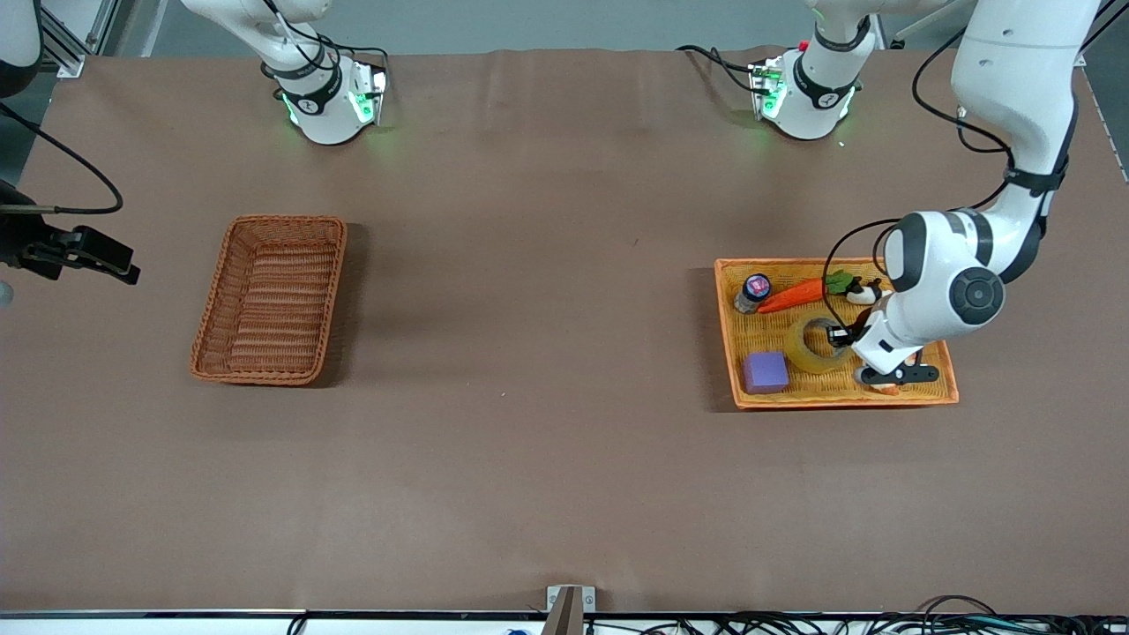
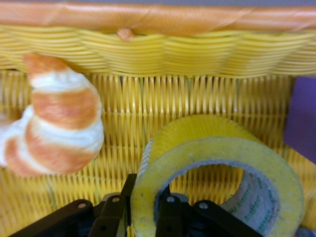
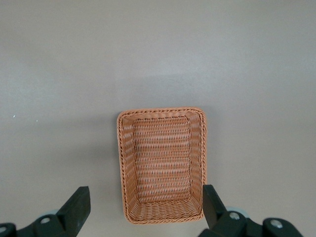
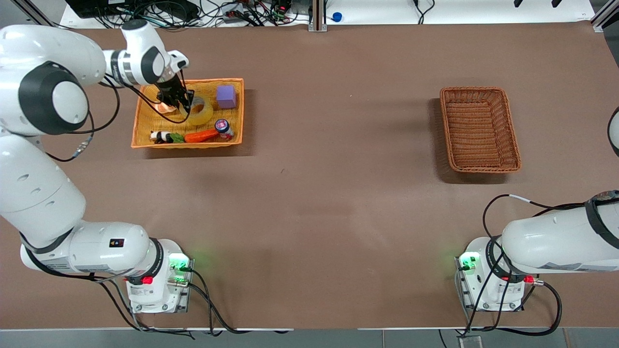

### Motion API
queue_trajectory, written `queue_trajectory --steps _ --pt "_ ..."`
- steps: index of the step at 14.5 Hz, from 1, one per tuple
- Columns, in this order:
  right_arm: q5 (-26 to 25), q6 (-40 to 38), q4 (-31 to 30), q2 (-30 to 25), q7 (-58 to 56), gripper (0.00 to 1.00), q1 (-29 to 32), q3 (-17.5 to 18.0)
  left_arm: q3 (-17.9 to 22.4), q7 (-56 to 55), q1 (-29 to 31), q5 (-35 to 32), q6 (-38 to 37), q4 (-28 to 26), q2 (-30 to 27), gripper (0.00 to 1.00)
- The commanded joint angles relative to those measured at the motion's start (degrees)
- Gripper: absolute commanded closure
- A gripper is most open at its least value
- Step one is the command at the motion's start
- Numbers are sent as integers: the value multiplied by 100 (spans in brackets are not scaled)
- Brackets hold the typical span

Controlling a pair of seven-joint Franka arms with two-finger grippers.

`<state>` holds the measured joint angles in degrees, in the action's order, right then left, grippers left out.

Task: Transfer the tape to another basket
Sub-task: 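Close the left gripper on the tape roll and lift it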

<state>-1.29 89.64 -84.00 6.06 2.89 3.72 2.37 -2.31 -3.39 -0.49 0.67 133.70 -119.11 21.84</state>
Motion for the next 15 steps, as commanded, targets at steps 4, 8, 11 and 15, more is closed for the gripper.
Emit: queue_trajectory --steps 4,8,11,15 --pt "112 62 -222 -184 -52 0 -20 -44 -567 -118 -39 -103 -1941 1246 -866 92" --pt "112 62 -222 -176 -52 0 -20 -44 -1586 -1021 -118 -120 -2173 2091 -392 99" --pt "112 62 -222 -176 -52 0 -20 -44 -2237 -1829 -433 -129 -2173 2374 -41 98" --pt "112 62 -222 -176 -52 0 -20 -44 -2301 -3086 -1619 -645 -2173 3251 1144 99"
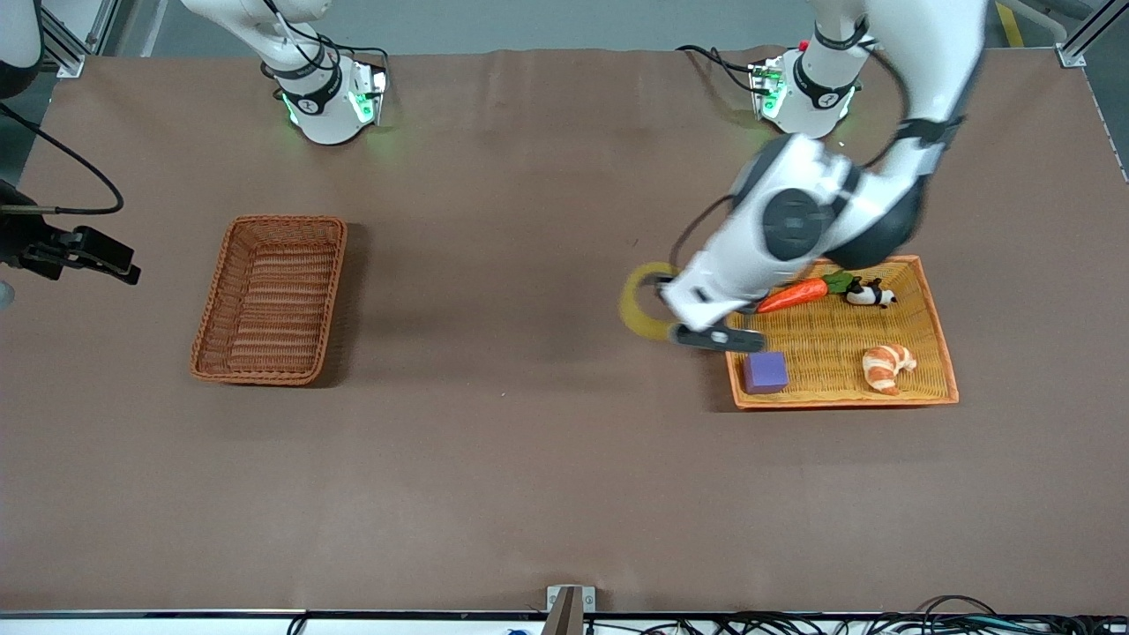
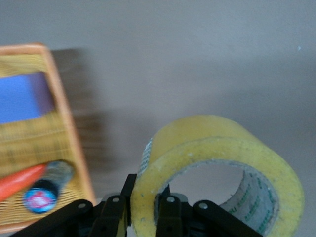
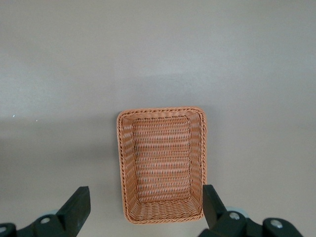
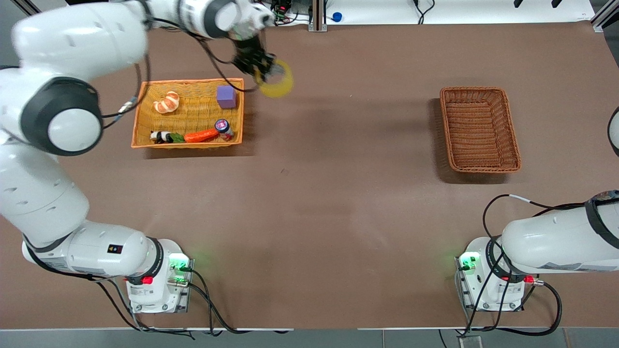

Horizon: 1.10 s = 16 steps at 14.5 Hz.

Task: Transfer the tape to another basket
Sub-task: 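Carry the tape roll with the left gripper toward the table middle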

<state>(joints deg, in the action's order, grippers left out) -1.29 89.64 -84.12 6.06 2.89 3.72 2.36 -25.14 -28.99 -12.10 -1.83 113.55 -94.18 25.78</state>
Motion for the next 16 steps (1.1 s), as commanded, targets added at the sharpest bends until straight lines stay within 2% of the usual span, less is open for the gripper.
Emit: queue_trajectory --steps 1,4,6,10,12,14,16 --pt "112 71 -210 -176 -52 0 -21 -43 -17 -998 -773 -597 -157 1074 1162 99" --pt "112 71 -219 -176 -52 0 -21 -43 35 -1398 -1390 -854 -131 1919 1991 98" --pt "112 79 -219 -176 -52 0 -21 -43 131 -1512 -1706 -854 -35 2044 2229 98" --pt "112 88 -219 -167 -43 0 -29 -43 465 -1495 -2269 -845 825 2456 2817 87" --pt "112 88 -219 -167 -43 0 -29 -34 527 -1487 -2350 -845 1002 2466 2924 82" --pt "112 88 -219 -167 -43 0 -29 -34 536 -1478 -2350 -845 1108 2457 2995 56" --pt "112 97 -219 -167 -43 0 -29 -34 545 -1644 -2262 -828 1135 2440 2846 14"
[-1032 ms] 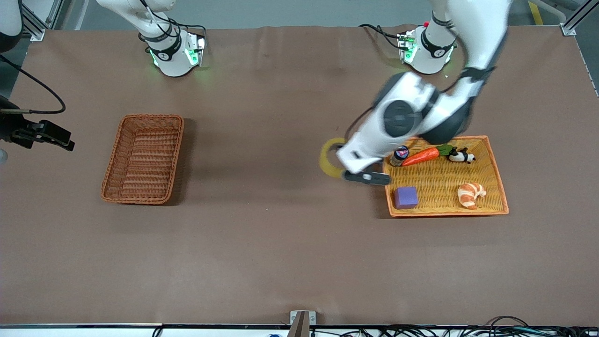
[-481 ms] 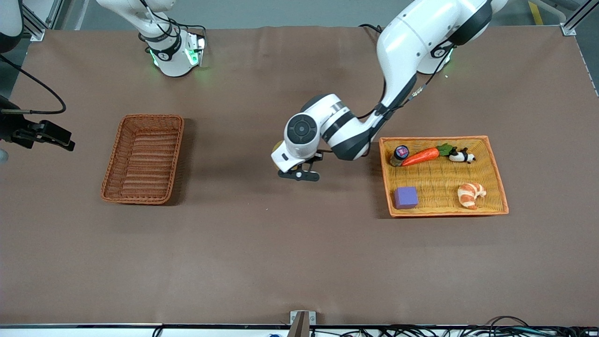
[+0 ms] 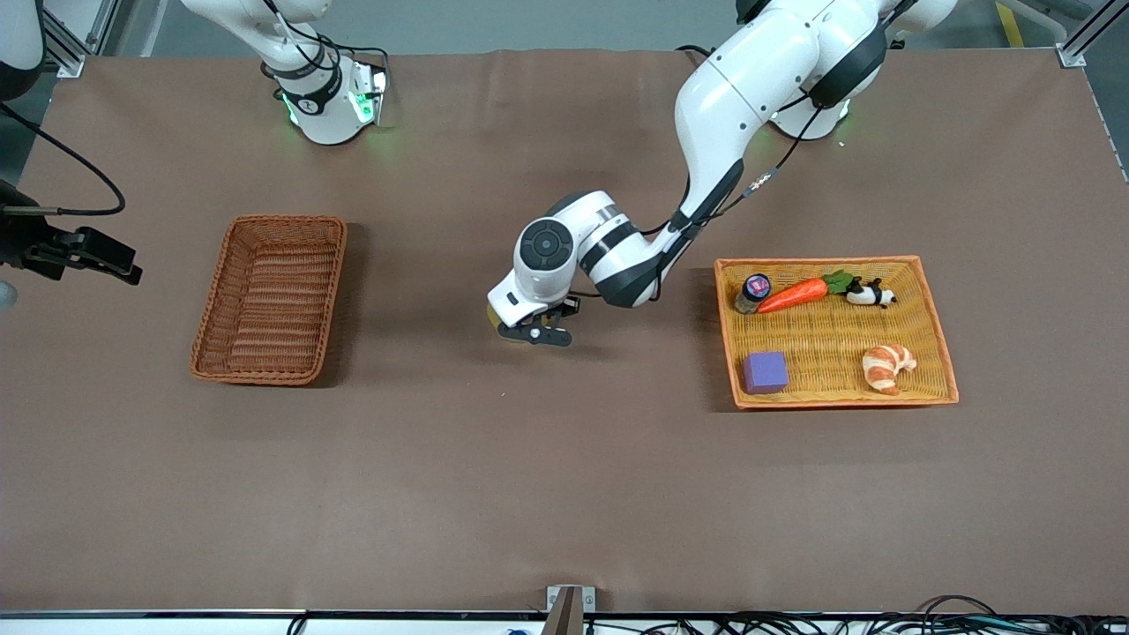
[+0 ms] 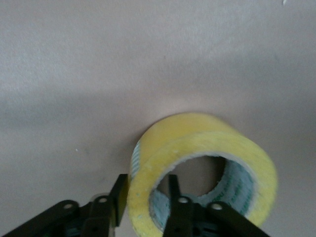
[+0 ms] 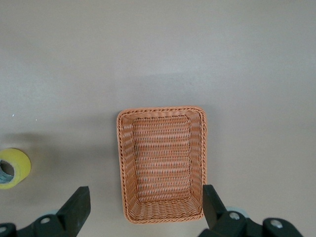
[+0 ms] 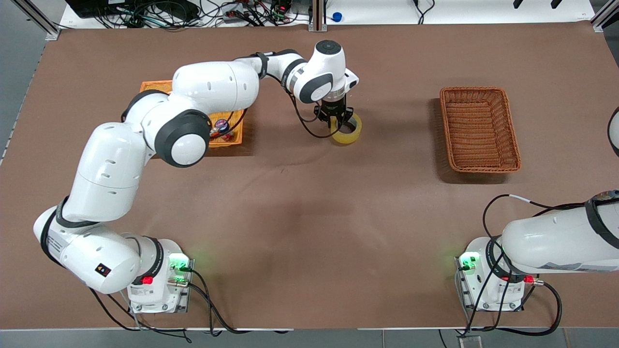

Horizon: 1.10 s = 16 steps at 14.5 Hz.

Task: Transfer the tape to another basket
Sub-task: 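Carry the tape roll with the left gripper toward the table middle, then set the tape down with the left gripper while the right gripper approaches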

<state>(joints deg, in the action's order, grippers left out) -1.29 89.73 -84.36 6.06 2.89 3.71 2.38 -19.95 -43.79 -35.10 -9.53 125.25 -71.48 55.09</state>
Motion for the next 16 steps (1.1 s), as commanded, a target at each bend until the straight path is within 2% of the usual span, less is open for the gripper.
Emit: queue_trajectory --steps 1,3,6,7,8,10,12,14,16 --pt "120 88 -195 -167 -43 0 -29 -36 27 -426 55 -66 -79 135 -261 0" --pt "121 88 -195 -167 -43 0 -37 -9 44 -700 317 -119 -394 -128 -734 0" --pt "121 175 -186 -158 97 0 -46 429 44 -561 774 -137 -1290 -191 -1315 0" --pt "121 237 -195 -132 245 0 -55 596 9 -395 1037 -137 -1371 -295 -1526 0" --pt "112 298 -195 -36 482 0 -81 841 -26 -236 1327 -111 -1380 -453 -1789 0" --pt "42 456 -299 140 1411 0 -116 1481 -376 106 2047 -102 -1389 -1032 -2421 0" --pt "-107 999 -833 185 2395 0 -143 2228 -483 405 2655 -110 -1389 -1612 -3142 0" --pt "-301 1911 -1536 316 3152 0 -143 2879 -501 809 3147 -110 -1389 -1842 -3583 0" --pt "-546 2459 -1785 762 3480 0 -204 3215 -449 1223 3298 -31 -1406 -1939 -3952 0"
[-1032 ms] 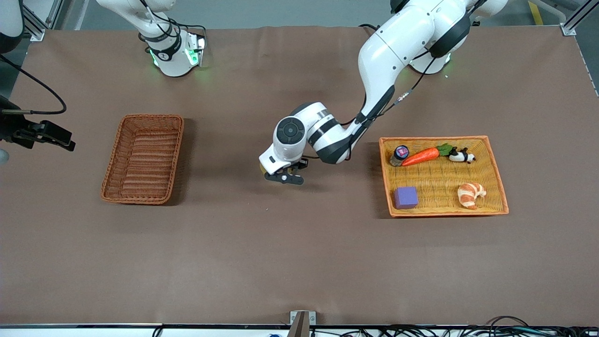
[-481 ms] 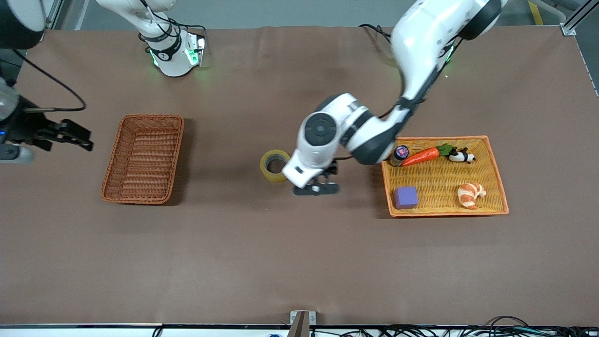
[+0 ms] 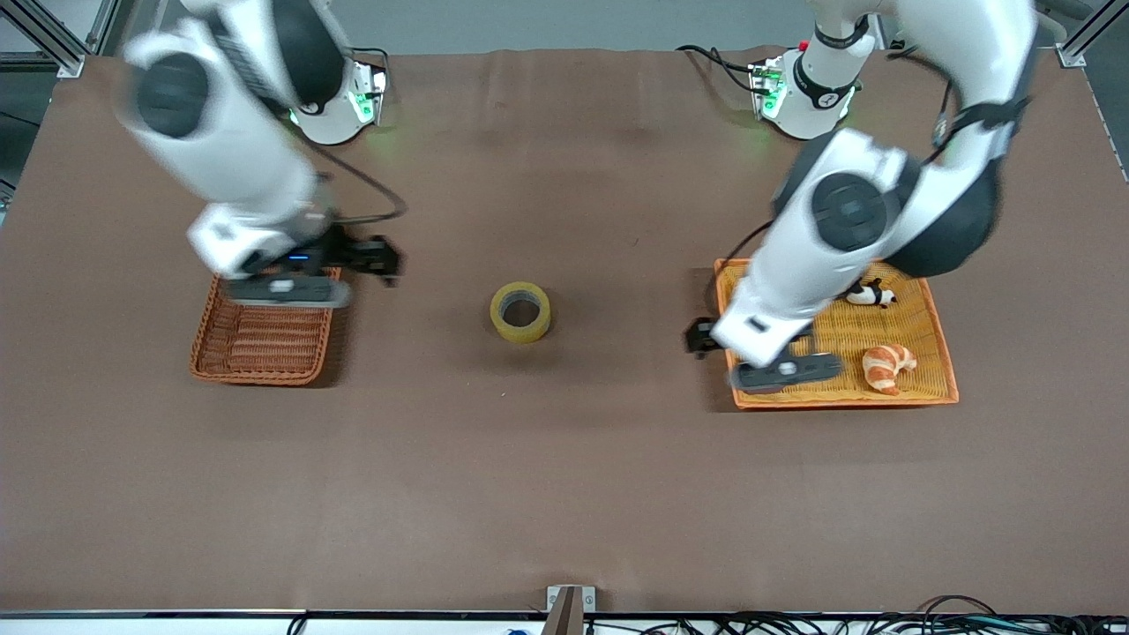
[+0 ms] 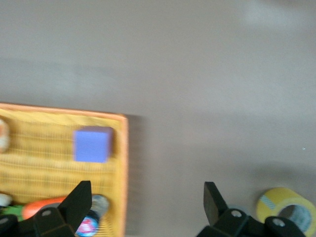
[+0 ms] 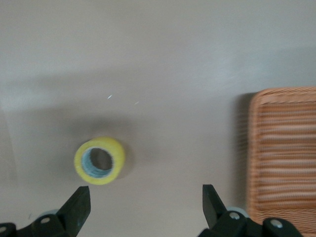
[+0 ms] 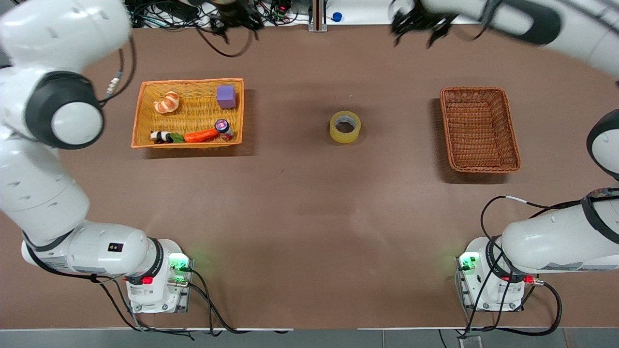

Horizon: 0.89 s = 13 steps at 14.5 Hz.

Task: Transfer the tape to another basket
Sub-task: 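Set the tape down with the left gripper while the right gripper approaches, then lower the right gripper onto the tape while the left gripper withdraws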

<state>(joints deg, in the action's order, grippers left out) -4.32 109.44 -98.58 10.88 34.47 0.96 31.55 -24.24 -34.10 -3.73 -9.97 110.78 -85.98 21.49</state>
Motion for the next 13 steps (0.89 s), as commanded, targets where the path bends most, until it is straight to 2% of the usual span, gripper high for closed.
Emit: queue_trajectory --steps 1,3,7,10,13 --pt "-445 621 -355 570 471 0 -7 360 67 316 197 13 -4 -577 -776 0" --pt "-849 1016 -355 1080 823 0 -200 439 340 736 206 74 -56 -622 -1040 0" --pt "-1842 1238 -364 1802 1535 0 -447 694 1288 2194 162 1092 -495 -639 -1602 0" --pt "-2537 1457 -451 2259 1773 0 -535 756 1921 2986 144 1172 -751 -648 -2016 0" --pt "-2758 1833 -662 2392 1791 0 -632 756 2387 3698 118 1401 -864 -631 -2219 0"
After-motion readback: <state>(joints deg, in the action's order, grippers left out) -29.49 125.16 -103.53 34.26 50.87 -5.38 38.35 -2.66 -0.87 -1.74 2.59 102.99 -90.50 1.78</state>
